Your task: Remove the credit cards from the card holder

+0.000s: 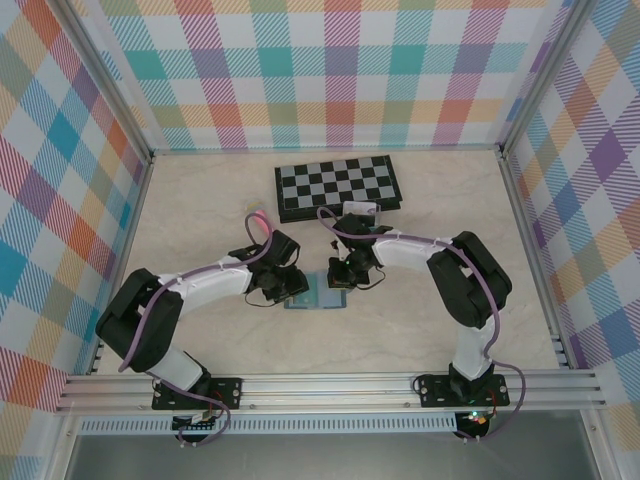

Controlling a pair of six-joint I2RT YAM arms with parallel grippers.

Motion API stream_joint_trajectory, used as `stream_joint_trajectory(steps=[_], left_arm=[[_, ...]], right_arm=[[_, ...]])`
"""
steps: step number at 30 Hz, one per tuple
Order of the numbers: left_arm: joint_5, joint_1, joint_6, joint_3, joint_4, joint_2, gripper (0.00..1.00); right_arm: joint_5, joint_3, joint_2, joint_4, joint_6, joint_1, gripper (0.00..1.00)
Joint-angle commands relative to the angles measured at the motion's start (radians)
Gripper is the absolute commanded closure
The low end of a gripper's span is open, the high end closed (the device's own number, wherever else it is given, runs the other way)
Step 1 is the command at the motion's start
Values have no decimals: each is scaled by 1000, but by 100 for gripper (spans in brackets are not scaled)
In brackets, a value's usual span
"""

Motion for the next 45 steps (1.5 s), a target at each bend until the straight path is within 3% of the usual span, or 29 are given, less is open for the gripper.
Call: stream_joint_trajectory(steps=[1, 14, 26, 45], left_arm=[[11, 5, 12, 0, 8, -42, 68], [72, 6, 36, -3, 36, -76, 72], [258, 4, 21, -42, 236, -59, 76], [253, -4, 32, -18, 220, 22, 68]], right_arm=[[42, -8, 47, -46, -14, 3, 91], [46, -6, 45, -51, -11, 2, 91], [43, -9, 41, -46, -9, 2, 91], [41, -9, 33, -47, -12, 1, 88]])
